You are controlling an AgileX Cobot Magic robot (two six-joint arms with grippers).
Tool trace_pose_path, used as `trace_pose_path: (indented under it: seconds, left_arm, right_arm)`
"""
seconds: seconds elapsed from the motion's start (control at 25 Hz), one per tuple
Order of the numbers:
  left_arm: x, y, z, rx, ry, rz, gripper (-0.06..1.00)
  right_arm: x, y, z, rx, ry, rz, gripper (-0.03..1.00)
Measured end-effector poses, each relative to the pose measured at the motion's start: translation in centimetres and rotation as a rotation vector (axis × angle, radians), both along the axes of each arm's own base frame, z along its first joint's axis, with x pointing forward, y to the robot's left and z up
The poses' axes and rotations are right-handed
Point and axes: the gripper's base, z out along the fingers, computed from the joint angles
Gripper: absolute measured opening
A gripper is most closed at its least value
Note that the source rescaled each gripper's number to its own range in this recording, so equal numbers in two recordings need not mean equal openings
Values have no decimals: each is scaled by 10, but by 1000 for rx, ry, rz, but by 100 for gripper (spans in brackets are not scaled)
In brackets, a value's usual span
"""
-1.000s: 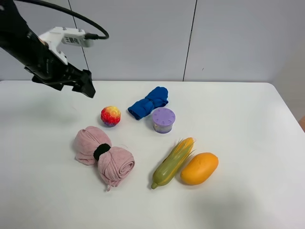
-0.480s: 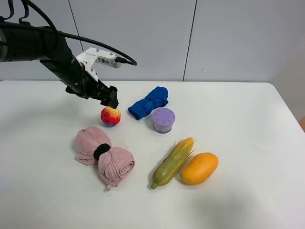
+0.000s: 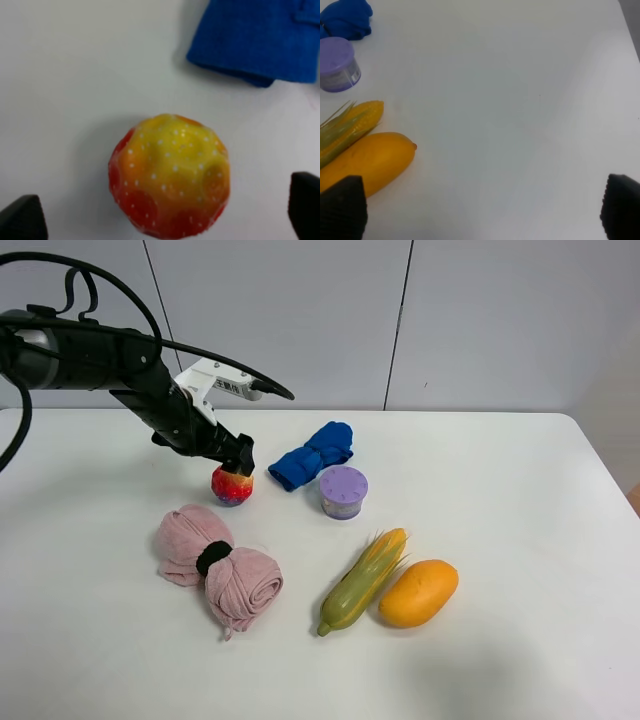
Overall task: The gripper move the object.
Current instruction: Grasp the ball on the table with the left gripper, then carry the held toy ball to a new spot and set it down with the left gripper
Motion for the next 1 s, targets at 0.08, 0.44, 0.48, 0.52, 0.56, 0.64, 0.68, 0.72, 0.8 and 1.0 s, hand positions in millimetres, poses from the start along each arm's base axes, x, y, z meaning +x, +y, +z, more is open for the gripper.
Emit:
trace_pose_path:
  seconds: [0.08,0.44,0.48,0.52,0.56,0.64,0.68,0.72,0.8,1.0]
  left_arm:
    - [2,-1,-8,5,9,0,100]
    - [9,-2,-47,36,38,-15,100]
    - [9,-2,-50,38,40,-14,100]
    - [9,-2,-52,40,41,-16,100]
    - [9,-2,-55,41,46,-16,99]
    - [10,-2,-57,42,45,-16,85]
    - [10,-2,-58,40,46,-14,64]
    - [10,-3,-58,36,48,-10,38]
    - [10,-3,-58,36,50,-10,0]
    - [7,-3,-54,39,66,-15,8]
  right_arm:
    - [0,0,0,0,0,0,100]
    - [0,0,0,0,0,0,100]
    - [0,0,0,0,0,0,100]
    - [0,0,0,0,0,0,100]
    - [0,0,0,0,0,0,100]
    - [0,0,0,0,0,0,100]
    - [0,0,0,0,0,0,100]
    - [0,0,0,0,0,0,100]
    - [0,0,0,0,0,0,100]
    - [0,0,0,0,0,0,100]
